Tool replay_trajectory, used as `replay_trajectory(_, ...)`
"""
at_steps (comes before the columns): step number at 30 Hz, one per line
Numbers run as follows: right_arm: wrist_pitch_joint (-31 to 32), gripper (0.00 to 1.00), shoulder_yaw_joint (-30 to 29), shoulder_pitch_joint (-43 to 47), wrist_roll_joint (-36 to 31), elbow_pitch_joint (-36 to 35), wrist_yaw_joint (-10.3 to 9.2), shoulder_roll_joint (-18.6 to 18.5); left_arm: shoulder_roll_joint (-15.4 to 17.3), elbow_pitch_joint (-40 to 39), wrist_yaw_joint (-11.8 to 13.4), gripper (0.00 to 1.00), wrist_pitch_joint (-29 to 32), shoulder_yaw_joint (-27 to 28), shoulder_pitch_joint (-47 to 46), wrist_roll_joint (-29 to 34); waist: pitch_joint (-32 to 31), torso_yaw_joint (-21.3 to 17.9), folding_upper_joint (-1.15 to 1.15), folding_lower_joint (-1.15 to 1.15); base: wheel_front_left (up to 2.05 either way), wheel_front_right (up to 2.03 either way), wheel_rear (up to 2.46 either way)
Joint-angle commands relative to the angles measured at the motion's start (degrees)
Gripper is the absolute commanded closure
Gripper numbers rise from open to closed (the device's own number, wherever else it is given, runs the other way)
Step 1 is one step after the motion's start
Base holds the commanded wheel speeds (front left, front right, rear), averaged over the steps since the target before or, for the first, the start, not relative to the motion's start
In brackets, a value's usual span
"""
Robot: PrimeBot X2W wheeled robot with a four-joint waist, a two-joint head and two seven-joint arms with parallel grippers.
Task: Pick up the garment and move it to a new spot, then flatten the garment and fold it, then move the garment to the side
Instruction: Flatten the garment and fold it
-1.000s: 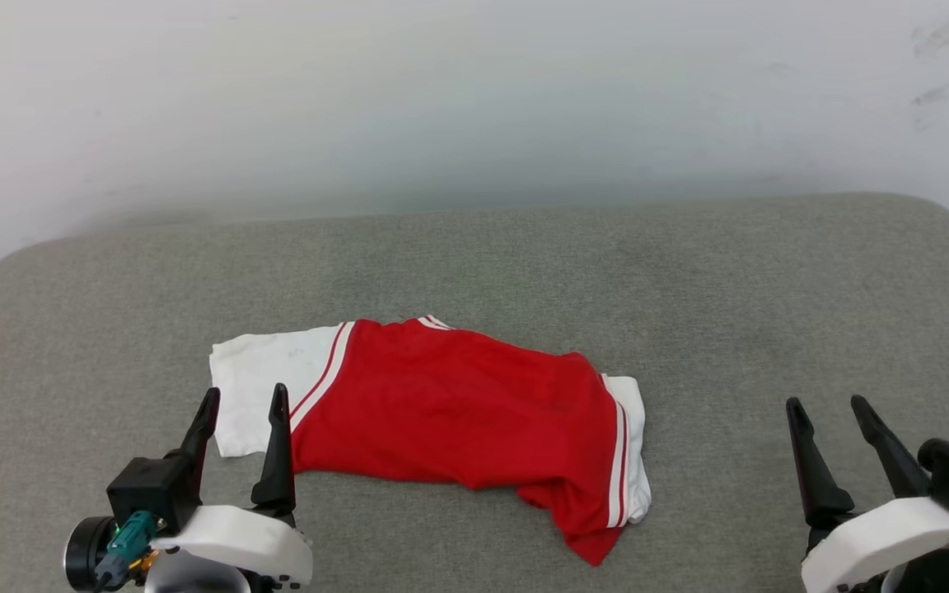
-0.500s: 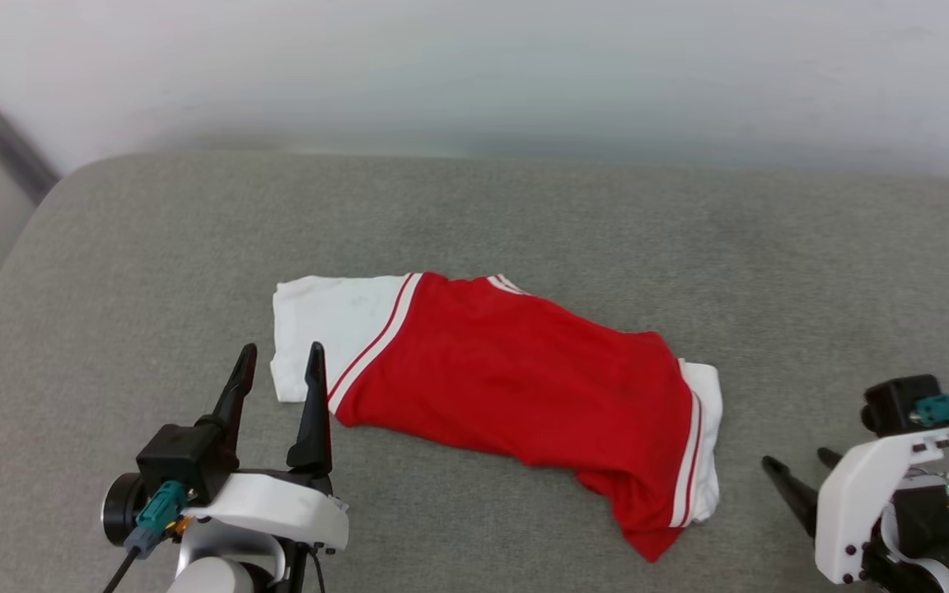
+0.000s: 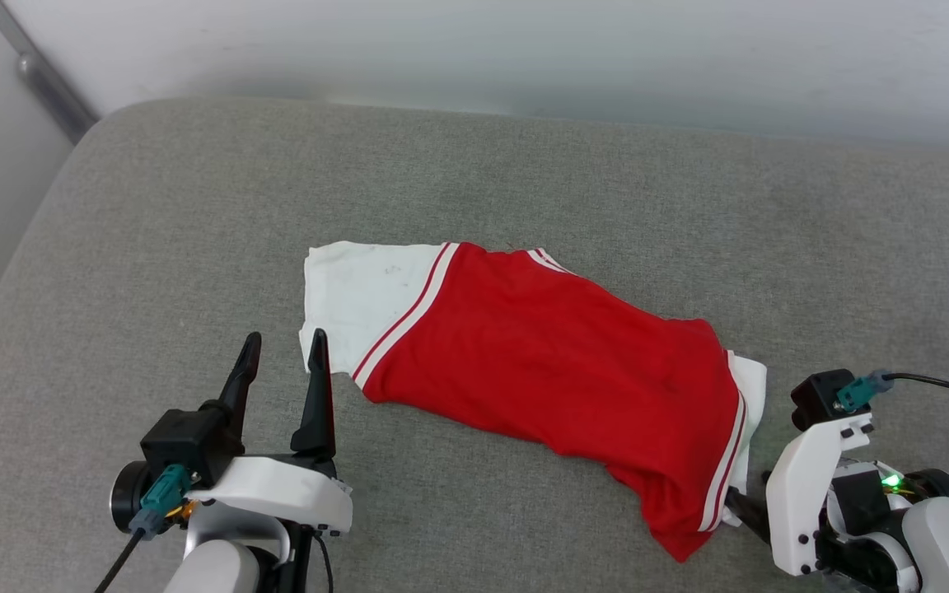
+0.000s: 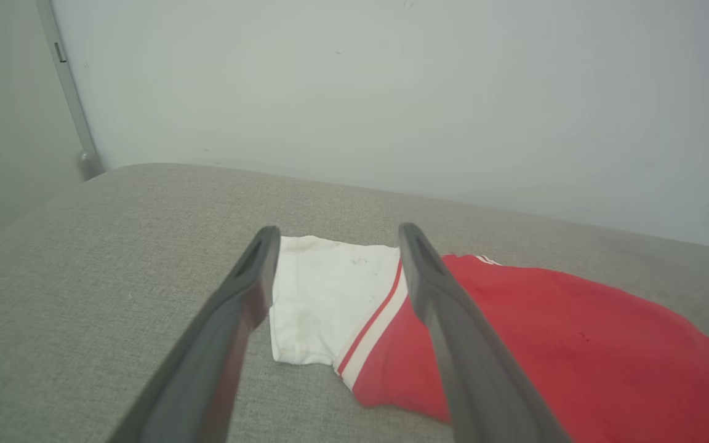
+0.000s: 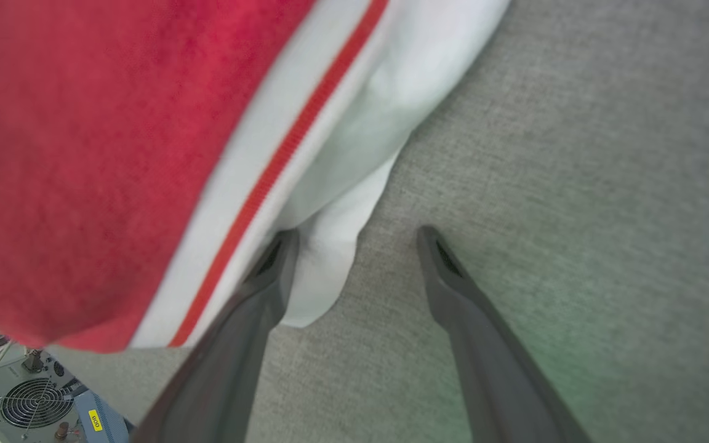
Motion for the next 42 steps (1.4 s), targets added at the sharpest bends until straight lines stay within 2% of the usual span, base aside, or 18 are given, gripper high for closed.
replay_trajectory(1,1.3,0.0,2.24,2.24,0.52,3.37,-0.02,1.07,-0.09,0.24,-0.3,0.0,-0.39,0.5,-0.4,0.08,-0.05,-0.17,0.0,0.0,0.0,0.0,0.0)
replay_trajectory(2,1.58,0.55,2.94,2.16,1.1,3.96,-0.01,1.15,-0.18,0.5,-0.51,0.0,-0.4,0.77,-0.33,0.06,-0.17,-0.34,0.0,0.0,0.0,0.0,0.0)
replay_trajectory(3,1.42,1.0,3.6,2.04,1.76,4.14,0.01,1.29,-0.23,0.66,-0.6,0.0,-0.4,0.99,-0.17,0.16,-0.4,-0.56,0.0,0.0,0.0,0.0,0.0)
replay_trajectory(8,-2.89,1.0,3.72,-1.54,1.8,1.18,-0.01,-0.41,-0.04,1.13,-1.0,0.0,-0.37,2.17,0.99,0.51,-1.76,-2.53,0.0,0.0,0.0,0.0,0.0)
replay_trajectory(13,-7.56,1.0,0.3,-2.88,-0.29,-3.23,-0.02,-1.71,0.69,1.27,-1.33,0.0,-0.36,2.97,1.97,0.64,-3.4,-5.45,0.0,0.0,0.0,0.0,0.0)
replay_trajectory(21,-10.86,1.0,-11.74,3.09,-5.42,-9.13,-0.03,-2.58,1.03,0.84,-0.81,0.0,-0.17,3.38,3.44,0.32,-5.14,-9.43,0.0,0.0,0.0,0.0,0.0)
replay_trajectory(27,-10.89,1.0,-20.4,12.15,-8.0,-8.2,-0.03,2.28,1.37,0.46,-0.61,0.0,0.33,3.33,3.93,-0.03,-5.28,-10.55,0.0,0.0,0.0,0.0,0.0)
replay_trajectory(31,-11.5,1.0,-21.61,15.95,-7.66,-3.43,-0.03,6.58,1.64,0.59,-0.35,0.0,0.72,3.59,4.5,-0.38,-5.43,-11.1,0.0,0.0,0.0,0.0,0.0)
replay_trajectory(33,-13.41,1.0,-21.33,16.06,-8.02,-1.47,-0.02,7.45,1.78,0.65,-0.22,0.0,0.91,3.65,4.83,-0.56,-5.58,-11.46,0.0,0.0,0.0,0.0,0.0)
replay_trajectory(34,-14.82,0.84,-21.22,15.87,-7.94,-0.74,-0.02,8.19,1.9,0.71,-0.17,0.0,1.07,3.63,4.91,-0.67,-5.67,-11.59,0.0,0.0,0.0,0.0,0.0)
replay_trajectory(35,-16.5,0.11,-21.23,15.61,-8.29,-0.37,-0.02,8.57,2.05,0.7,-0.11,0.0,1.09,3.68,5.0,-0.75,-5.81,-11.74,0.0,0.0,0.0,0.0,0.0)
replay_trajectory(36,-18.38,0.0,-21.18,15.29,-8.79,-0.33,-0.02,8.56,2.16,0.75,-0.08,0.0,1.19,3.71,5.29,-0.87,-6.05,-11.87,0.0,0.0,0.0,0.0,0.0)
replay_trajectory(42,-31.1,0.0,-23.0,14.44,-12.2,-3.56,-0.02,9.24,3.18,0.64,0.43,0.0,2.14,4.3,6.95,-1.44,-7.3,-12.74,0.0,0.0,0.0,0.0,0.0)
